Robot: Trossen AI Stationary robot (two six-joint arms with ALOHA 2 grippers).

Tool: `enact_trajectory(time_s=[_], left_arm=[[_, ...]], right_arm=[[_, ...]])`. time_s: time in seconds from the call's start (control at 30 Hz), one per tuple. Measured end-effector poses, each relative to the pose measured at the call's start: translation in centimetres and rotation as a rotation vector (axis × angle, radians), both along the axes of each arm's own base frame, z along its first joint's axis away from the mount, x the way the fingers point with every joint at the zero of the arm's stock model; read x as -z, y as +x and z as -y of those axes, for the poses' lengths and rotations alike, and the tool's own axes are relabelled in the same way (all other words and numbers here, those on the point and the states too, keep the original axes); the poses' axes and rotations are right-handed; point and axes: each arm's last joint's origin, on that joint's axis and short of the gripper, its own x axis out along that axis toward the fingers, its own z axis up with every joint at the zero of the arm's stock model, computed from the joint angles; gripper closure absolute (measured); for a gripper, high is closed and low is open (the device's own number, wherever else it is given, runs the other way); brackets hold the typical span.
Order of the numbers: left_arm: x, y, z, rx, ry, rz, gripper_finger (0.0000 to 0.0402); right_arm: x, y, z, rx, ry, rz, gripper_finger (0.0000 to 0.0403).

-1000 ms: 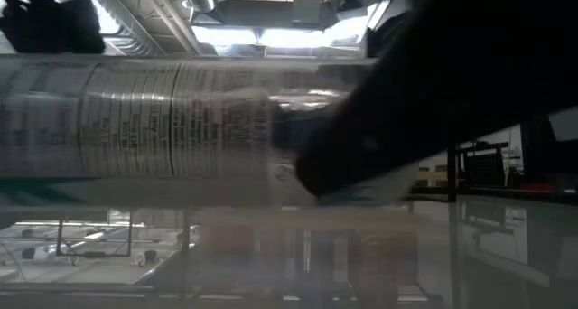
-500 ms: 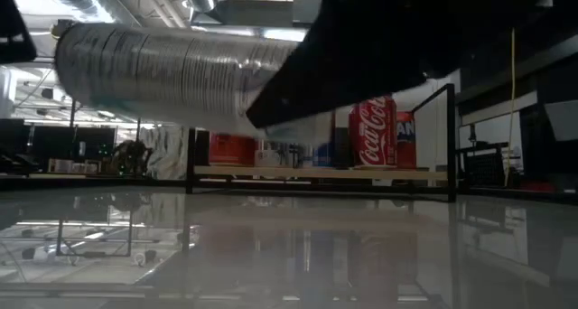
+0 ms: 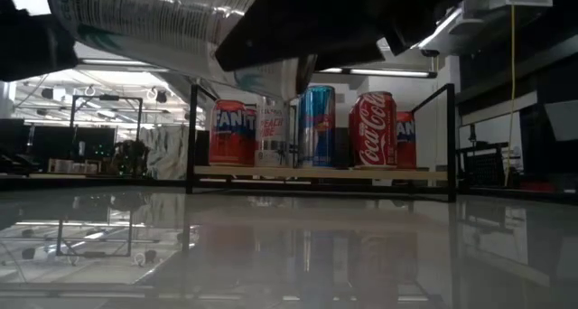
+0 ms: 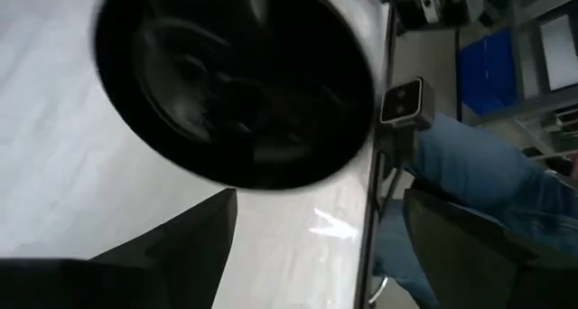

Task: Place canned beverage on shelf
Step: Put the white-pink soda can on the shelf aligned with the white-pink soda cans

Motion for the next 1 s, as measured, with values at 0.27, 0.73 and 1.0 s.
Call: enact_trajectory(time_s=[0.27, 0.73, 1.0], left_arm=[[0.0, 0.6, -0.7, -0.018, 0.018, 0.007, 0.0092], [-0.2, 1.5, -1.7, -0.017, 0.057, 0.054, 0.0092], [-0.3, 1.5, -1.6, -0.005, 0.057, 0.06, 0.0092]], right_arm=[[0.0, 0.0, -0.1, -0.016, 0.012, -0.005, 0.015], [0.1, 0.0, -0.3, -0.066, 0.042, -0.03, 0.015], [-0.5, 0.4, -0.6, -0.096, 0.025, 0.014, 0.015]])
